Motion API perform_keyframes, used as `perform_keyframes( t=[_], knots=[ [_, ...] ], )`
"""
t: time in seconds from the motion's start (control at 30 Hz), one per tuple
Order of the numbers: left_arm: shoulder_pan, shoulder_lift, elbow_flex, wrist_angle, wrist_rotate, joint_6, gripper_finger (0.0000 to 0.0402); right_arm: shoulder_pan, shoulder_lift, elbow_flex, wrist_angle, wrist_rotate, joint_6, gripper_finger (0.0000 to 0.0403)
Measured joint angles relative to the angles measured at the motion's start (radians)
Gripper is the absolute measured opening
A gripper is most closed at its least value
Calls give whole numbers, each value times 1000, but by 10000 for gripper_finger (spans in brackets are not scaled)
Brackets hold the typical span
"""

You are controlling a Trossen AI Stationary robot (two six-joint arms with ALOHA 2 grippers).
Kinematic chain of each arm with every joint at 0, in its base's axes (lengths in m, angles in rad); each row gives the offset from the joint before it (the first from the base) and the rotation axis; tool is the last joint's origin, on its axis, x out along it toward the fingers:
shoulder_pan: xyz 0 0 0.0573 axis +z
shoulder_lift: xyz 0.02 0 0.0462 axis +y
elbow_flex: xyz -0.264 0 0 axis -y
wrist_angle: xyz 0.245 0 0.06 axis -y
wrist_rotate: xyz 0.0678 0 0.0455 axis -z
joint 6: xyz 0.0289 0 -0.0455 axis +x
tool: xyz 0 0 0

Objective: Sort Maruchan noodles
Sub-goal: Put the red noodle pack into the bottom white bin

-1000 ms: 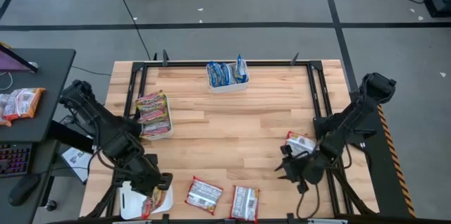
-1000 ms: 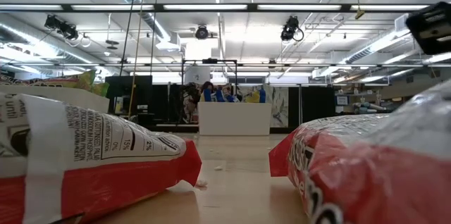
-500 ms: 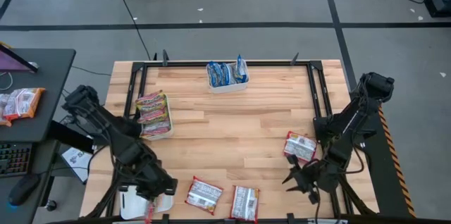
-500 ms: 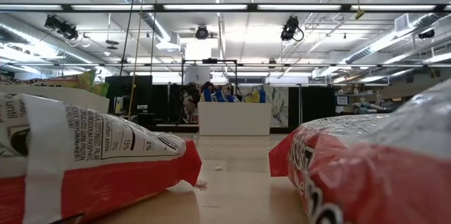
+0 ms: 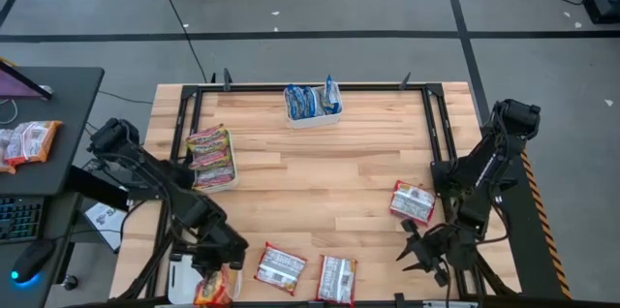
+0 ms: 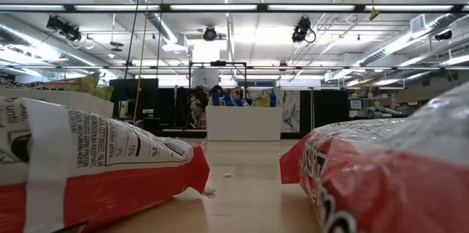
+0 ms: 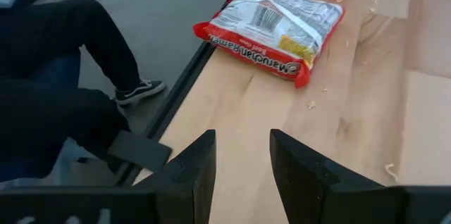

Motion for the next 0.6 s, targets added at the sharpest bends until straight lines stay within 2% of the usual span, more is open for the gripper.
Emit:
perform_keyframes(
  t=[0.23,0.33,0.4,0.53,0.6],
  knots=[
    [0,-19,-7,142,17,-3,23,14,0,0,0,-1,32,139],
    [1,-47,-7,141,26,-8,22,14,0,0,1,-2,34,139],
    [6,-59,-7,92,30,-7,22,12,0,0,3,-3,42,139],
    [-13,-80,-7,-109,92,16,22,12,0,0,18,-9,42,139],
    [-21,-91,-8,-139,109,22,22,12,0,0,29,-34,43,139]
  ],
)
